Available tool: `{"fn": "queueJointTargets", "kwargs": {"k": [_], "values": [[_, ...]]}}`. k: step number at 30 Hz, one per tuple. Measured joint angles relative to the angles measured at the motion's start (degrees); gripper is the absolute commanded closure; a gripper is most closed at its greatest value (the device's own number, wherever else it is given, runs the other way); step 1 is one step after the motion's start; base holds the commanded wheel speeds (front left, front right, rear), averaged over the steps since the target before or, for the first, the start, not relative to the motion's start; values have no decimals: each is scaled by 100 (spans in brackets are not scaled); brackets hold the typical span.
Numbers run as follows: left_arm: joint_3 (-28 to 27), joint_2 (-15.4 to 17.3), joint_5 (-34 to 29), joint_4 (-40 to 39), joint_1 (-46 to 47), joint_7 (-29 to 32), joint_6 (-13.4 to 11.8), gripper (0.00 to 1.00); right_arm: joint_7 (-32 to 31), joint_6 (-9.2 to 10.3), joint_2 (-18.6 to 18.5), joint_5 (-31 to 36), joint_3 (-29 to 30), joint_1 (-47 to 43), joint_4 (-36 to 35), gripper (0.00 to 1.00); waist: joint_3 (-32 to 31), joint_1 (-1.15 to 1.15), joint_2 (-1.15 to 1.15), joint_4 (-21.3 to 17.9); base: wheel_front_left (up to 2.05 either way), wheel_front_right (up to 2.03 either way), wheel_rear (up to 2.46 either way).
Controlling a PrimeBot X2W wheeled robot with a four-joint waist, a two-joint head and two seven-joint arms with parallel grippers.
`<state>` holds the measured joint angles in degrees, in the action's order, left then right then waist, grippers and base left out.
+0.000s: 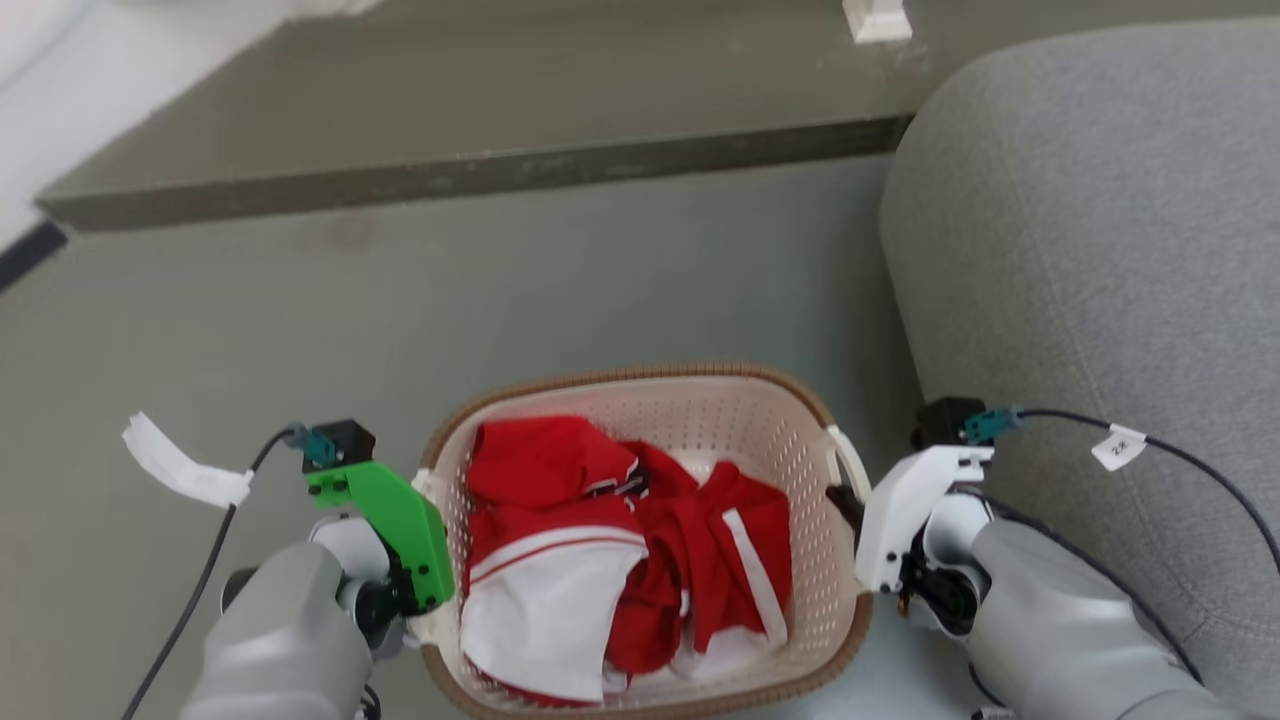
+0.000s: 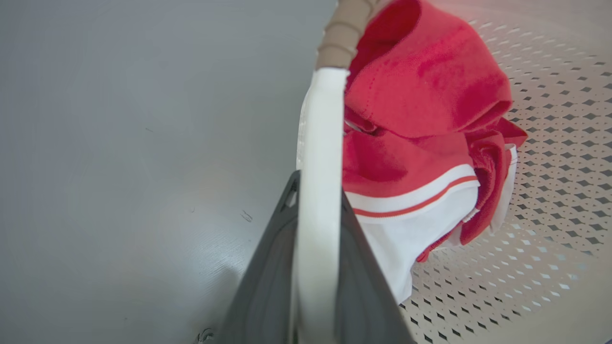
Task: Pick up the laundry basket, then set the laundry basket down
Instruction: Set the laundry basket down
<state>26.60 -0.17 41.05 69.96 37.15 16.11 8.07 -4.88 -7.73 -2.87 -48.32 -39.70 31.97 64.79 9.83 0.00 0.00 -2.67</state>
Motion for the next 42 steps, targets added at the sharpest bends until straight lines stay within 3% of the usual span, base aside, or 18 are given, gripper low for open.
{"fn": "queueJointTargets", "kwargs": {"k": [42], "values": [[63,14,-400,-366,1720,-1378,-413,100,1513,127,-216,733,-201,1937,-82,100,3246,1,0,108,0,0,0]]}}
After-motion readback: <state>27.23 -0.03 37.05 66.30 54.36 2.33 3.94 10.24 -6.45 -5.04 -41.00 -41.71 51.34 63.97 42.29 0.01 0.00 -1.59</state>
